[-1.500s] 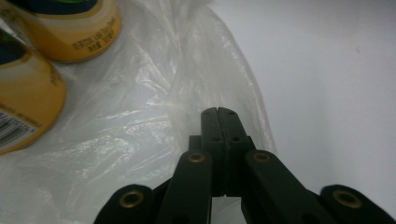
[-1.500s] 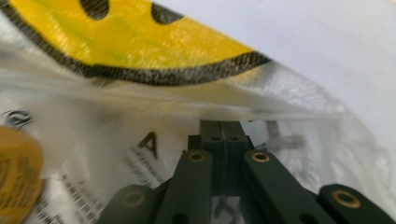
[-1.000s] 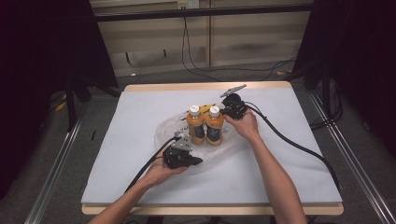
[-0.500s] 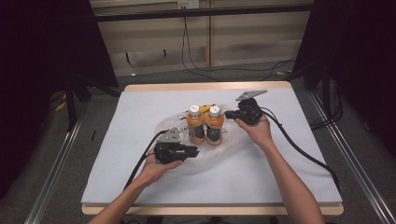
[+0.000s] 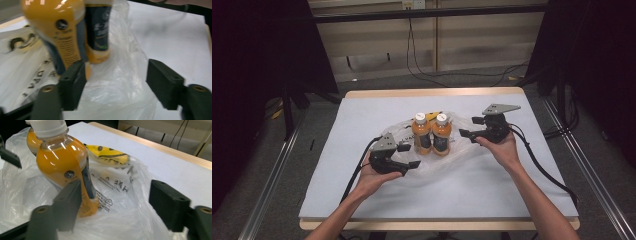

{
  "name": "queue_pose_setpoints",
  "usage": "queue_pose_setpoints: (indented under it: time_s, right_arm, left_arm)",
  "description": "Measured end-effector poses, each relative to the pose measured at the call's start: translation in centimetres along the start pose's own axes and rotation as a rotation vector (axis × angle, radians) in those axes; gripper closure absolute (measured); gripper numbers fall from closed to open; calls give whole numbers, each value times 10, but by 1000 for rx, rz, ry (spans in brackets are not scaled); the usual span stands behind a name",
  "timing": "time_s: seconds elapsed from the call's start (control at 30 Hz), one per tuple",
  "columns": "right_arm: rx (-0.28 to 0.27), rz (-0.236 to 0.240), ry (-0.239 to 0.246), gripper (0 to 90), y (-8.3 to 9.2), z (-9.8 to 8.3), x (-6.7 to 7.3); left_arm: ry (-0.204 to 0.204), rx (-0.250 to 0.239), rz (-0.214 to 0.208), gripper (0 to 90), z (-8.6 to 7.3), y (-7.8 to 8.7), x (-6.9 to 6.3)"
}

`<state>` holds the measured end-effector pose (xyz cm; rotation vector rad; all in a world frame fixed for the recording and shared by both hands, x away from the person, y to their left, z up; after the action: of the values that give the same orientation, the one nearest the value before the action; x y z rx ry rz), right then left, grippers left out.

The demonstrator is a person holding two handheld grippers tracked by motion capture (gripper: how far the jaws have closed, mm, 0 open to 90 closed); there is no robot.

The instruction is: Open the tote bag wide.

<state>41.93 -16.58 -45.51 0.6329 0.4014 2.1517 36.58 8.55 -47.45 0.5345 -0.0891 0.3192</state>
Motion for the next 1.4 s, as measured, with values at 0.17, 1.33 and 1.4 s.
queue_pose_setpoints:
  time_s: [0.17, 1.33, 1.4]
  right_arm:
    - [-34, -9, -11, 148, 18, -3, 0]
    - [-69, -129, -82, 104, 141, -93, -1]
    - [-59, -145, -97, 104, 147, -103, -4]
  left_arm:
    - [26, 7, 50, 153, -2, 13, 8]
    - [140, 52, 246, 34, -63, 118, -12]
    - [134, 68, 257, 33, -69, 122, -14]
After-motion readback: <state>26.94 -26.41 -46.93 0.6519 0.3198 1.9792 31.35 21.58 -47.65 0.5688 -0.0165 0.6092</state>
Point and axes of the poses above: each handheld gripper's, and its own axes: y roughly backward along the jaws, z roughly out of its top, x roughly to its left, the point moved 8 cm from there along -y, roughly forward along the jaws, and after that the axes turned 14 degrees about -y, right-handed, at the moved point
